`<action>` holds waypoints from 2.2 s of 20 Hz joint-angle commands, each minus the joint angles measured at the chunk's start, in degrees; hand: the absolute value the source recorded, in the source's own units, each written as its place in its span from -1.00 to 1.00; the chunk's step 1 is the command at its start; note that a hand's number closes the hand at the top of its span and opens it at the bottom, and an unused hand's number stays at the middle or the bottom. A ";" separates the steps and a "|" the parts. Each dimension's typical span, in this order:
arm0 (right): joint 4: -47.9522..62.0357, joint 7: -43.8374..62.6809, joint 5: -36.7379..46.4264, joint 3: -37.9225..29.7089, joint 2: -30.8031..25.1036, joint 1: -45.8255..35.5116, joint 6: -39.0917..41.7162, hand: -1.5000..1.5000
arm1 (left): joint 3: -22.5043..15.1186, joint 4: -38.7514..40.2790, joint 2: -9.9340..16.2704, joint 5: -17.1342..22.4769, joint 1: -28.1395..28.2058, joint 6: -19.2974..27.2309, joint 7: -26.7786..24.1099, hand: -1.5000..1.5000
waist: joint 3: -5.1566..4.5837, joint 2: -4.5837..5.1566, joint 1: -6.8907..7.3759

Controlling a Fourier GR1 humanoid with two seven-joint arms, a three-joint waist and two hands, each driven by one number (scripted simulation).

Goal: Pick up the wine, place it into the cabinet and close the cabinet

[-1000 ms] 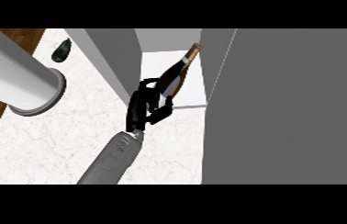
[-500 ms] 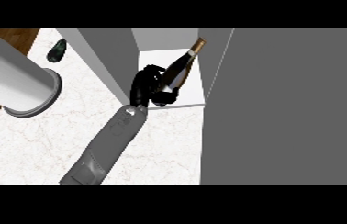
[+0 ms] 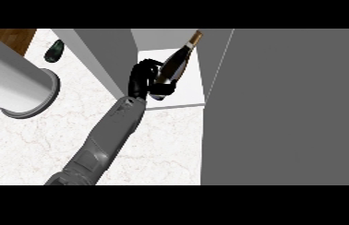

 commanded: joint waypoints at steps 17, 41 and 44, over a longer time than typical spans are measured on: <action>-2.20 0.65 -5.85 1.68 -0.34 -0.48 2.27 -1.00 | -6.28 12.53 -0.15 -5.11 -12.01 9.48 -1.59 1.00 | 0.05 0.68 -3.13; -1.65 0.66 -7.66 -1.36 -2.51 -1.39 2.90 -1.00 | -14.63 17.25 -0.15 -9.45 -14.32 16.77 12.55 -1.00 | 0.07 0.85 -3.38; -0.53 0.43 -6.46 1.46 -1.22 -3.31 2.64 -1.00 | -15.30 18.50 -0.15 -10.12 -18.18 15.48 17.53 -1.00 | 0.10 1.06 -3.77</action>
